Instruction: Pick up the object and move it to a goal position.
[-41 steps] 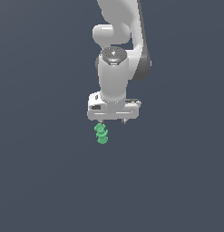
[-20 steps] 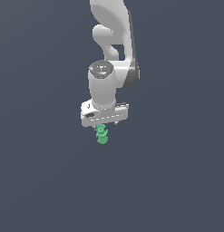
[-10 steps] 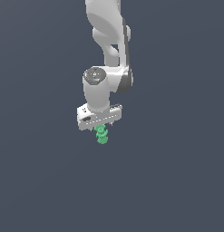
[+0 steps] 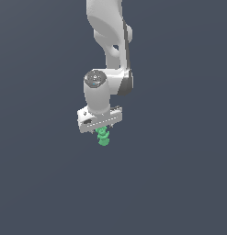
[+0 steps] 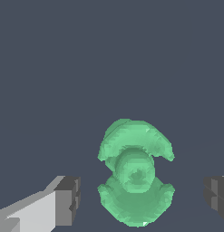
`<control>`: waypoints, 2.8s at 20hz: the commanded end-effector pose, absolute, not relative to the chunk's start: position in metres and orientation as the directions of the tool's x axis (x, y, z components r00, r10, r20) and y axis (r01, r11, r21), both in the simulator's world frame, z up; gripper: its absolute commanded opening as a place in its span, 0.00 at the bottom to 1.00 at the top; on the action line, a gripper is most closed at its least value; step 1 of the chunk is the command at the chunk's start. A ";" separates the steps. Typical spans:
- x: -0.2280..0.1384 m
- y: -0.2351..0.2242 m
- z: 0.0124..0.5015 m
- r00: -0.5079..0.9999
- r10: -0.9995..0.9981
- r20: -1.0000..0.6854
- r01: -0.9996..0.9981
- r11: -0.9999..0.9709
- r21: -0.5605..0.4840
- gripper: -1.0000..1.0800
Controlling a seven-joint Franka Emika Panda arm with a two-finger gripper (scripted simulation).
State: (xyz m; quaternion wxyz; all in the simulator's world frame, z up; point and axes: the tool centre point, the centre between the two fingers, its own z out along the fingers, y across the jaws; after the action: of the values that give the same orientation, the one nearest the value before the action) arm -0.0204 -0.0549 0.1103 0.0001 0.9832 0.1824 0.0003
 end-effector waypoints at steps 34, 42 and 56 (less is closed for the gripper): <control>-0.027 -0.040 0.087 0.932 0.362 0.000 0.362 -0.932 0.001 0.00; -0.040 -0.006 0.142 0.932 0.363 0.000 0.363 -0.932 0.002 0.00; -0.075 0.087 0.289 0.932 0.363 -0.001 0.363 -0.932 0.003 0.00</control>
State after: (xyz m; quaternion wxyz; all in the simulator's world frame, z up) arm -0.0705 0.0766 0.2721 0.0016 0.9828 0.1849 0.0002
